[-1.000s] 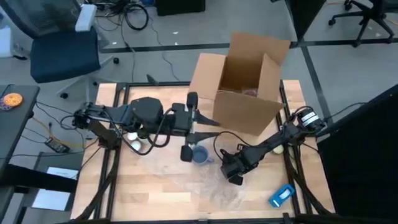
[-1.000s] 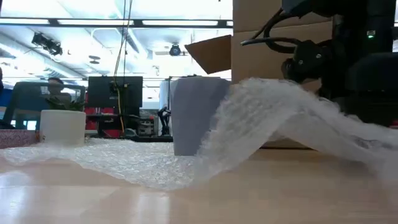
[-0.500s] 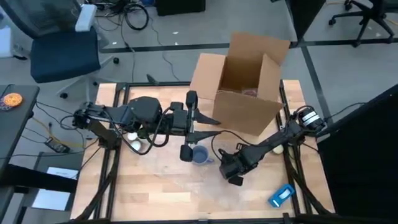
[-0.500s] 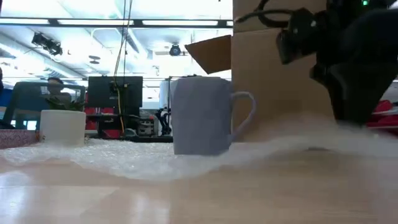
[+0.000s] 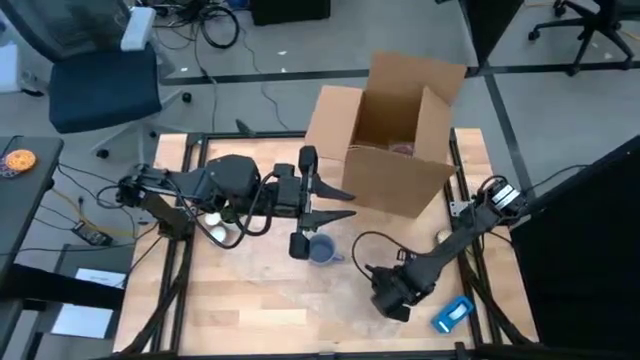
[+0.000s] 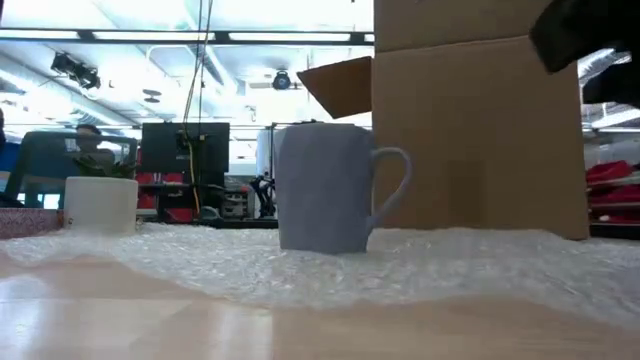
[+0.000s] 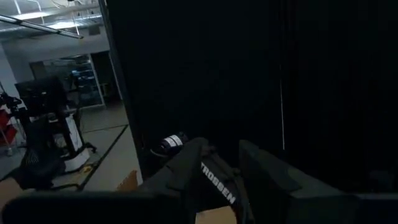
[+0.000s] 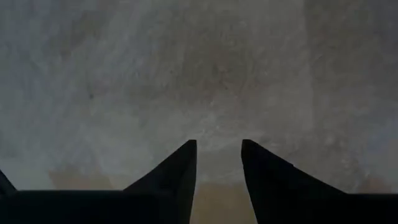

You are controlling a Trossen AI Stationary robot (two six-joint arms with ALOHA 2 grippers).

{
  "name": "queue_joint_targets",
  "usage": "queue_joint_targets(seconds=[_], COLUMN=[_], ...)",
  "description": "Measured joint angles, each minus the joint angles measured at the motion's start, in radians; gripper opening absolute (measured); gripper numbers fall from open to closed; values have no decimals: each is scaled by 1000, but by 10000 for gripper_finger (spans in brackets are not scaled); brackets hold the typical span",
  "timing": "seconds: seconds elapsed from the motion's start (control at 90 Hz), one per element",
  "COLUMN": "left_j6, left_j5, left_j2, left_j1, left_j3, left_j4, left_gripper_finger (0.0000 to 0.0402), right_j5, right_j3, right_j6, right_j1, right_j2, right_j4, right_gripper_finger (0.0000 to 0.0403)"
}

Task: Wrap mug
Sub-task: Wrap the purple mug with the bubble wrap

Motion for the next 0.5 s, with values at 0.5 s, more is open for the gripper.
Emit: queue_joint_targets(seconds=[0.5], left_j6=[0], left_j5=[0], left_j2=[0], left_j1=[0], left_j3=[0], left_j4=[0], left_gripper_finger=[90], right_j5=[14], right_j3=[0], right_j6=[178], right_j1=[57], right_j2=[13], right_j4=[21], right_gripper_finger=[101])
